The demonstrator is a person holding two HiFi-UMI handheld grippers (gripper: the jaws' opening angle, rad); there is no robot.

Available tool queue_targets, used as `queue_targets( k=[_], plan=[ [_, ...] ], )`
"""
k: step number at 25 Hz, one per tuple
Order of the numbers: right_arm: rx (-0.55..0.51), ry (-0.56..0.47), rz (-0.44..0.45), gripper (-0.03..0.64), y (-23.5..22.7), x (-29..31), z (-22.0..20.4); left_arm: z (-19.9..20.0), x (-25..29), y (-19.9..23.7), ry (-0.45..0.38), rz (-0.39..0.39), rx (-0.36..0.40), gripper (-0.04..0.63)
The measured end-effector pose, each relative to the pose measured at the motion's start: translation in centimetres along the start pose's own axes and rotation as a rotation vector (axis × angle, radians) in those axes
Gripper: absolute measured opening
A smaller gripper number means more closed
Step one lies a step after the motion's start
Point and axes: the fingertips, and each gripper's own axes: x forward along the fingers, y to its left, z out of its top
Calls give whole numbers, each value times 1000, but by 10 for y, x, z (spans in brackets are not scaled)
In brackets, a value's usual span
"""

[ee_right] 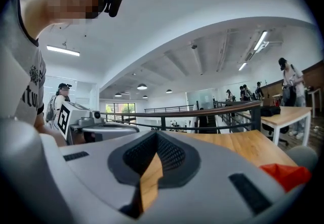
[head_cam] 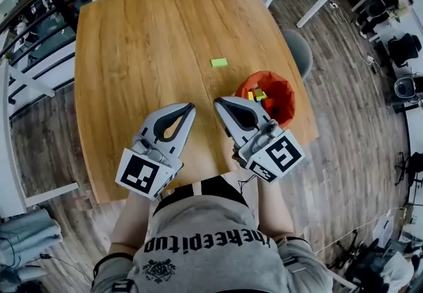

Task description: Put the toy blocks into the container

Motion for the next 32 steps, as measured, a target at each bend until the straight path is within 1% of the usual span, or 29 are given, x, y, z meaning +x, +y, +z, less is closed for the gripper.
queue_targets(
  k=[2,6,8,11,17,25,32],
  plan=[
    [-3,-1,29,11,12,9,1,2,-13,5,4,26,-8,14],
    [-6,-4,89,11,35,22,3,7,-35,13,-14,82,9,14],
    [-7,-3,121,11,47,29,4,8,-47,17,-9,109,3,14],
    [-7,-7,146,11,62,38,5,11,-62,23,-17,131,10,14],
    [-24,-14,172,11,83,48,8,14,-83,28,-24,155,17,14],
    [-36,-21,198,11,103,56,13,19,-100,33,-39,165,23,14],
    [-46,-29,204,11,119,58,13,18,-115,33,-43,170,24,14]
  ],
)
